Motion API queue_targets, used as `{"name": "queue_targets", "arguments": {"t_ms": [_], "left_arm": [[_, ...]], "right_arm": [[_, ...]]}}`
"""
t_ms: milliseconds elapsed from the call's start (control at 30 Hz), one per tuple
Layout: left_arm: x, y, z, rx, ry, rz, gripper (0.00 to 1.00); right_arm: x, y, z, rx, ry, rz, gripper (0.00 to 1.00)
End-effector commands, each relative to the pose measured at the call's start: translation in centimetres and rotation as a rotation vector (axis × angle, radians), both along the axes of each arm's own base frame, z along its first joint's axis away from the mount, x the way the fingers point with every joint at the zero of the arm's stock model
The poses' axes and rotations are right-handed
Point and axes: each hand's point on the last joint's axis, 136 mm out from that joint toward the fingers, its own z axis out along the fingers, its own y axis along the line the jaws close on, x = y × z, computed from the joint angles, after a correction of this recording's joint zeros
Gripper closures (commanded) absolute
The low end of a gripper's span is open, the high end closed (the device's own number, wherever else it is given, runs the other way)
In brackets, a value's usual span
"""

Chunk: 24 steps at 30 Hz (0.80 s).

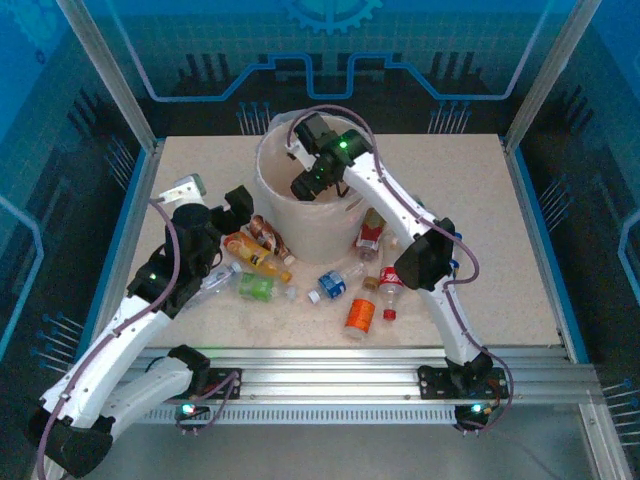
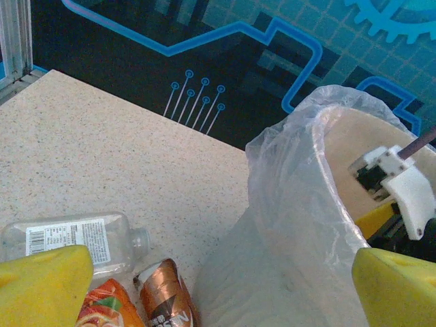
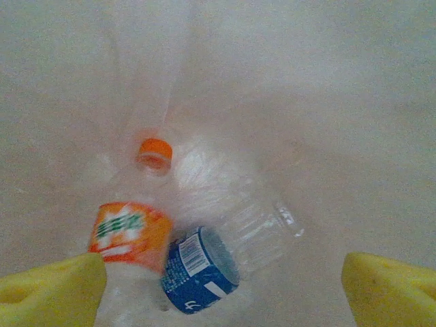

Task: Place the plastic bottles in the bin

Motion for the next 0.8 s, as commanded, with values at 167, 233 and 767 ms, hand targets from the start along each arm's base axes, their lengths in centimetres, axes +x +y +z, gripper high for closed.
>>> {"name": "queue_targets", "arguments": {"t_ms": [167, 233, 767], "left_arm": [[-0.1, -1.4, 1.3, 0.015, -0.022, -0.097, 0.01], [-0.1, -1.9, 1.7, 0.023, -0.031, -0.136, 0.01], [-0.2, -8.2, 3.0, 0.036, -0.013, -0.433, 0.01]], "right_arm": [[-0.7, -0.3, 8.8, 0.097, -0.178, -0.001, 0.00], [-1.0, -0.6, 11.1, 0.129, -0.220, -0.007, 0.00], [-6.3, -11.2, 23.9, 0.357, -0.417, -0.289, 0.00]]}}
